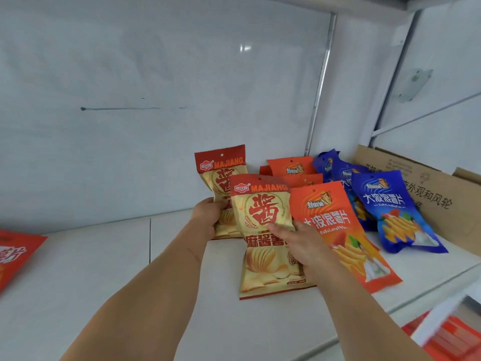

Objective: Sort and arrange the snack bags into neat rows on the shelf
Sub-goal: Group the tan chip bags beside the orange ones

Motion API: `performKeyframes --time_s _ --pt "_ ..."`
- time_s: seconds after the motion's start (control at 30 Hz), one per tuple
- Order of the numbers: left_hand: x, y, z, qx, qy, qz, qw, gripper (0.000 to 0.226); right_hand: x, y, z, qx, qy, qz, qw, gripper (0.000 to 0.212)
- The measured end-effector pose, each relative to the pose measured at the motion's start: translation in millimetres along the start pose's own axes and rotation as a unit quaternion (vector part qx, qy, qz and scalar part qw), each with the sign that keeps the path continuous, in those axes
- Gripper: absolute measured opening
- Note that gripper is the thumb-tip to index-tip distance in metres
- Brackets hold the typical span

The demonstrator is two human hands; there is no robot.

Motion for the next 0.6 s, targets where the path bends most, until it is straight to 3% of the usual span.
performKeyframes --time_s 0.27,0.47,0.6 --pt "8 -9 6 0.02 -0.04 -0.004 0.999 0.028 -12 5 -6 0.001 0.002 -0.001 1.0 0.021" --pt "23 -21 8 0.007 -0.055 -0.092 0.994 0.034 -33 18 -1 0.038 -0.034 0.012 0.999 0.018" --pt "40 -29 2 -0.054 -0.01 -0.177 0.983 0.039 -45 36 -4 0.05 -0.061 -0.004 0.997 0.022"
Point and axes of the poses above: each hand's wrist, its own y-axis towards the middle knuckle, its own x-axis out of the back of the hand, z = x × y, the point moved 5 cm from there along y, towards the middle knuckle, and after that the axes turned 10 degrees about -z, right-handed, at the moved point
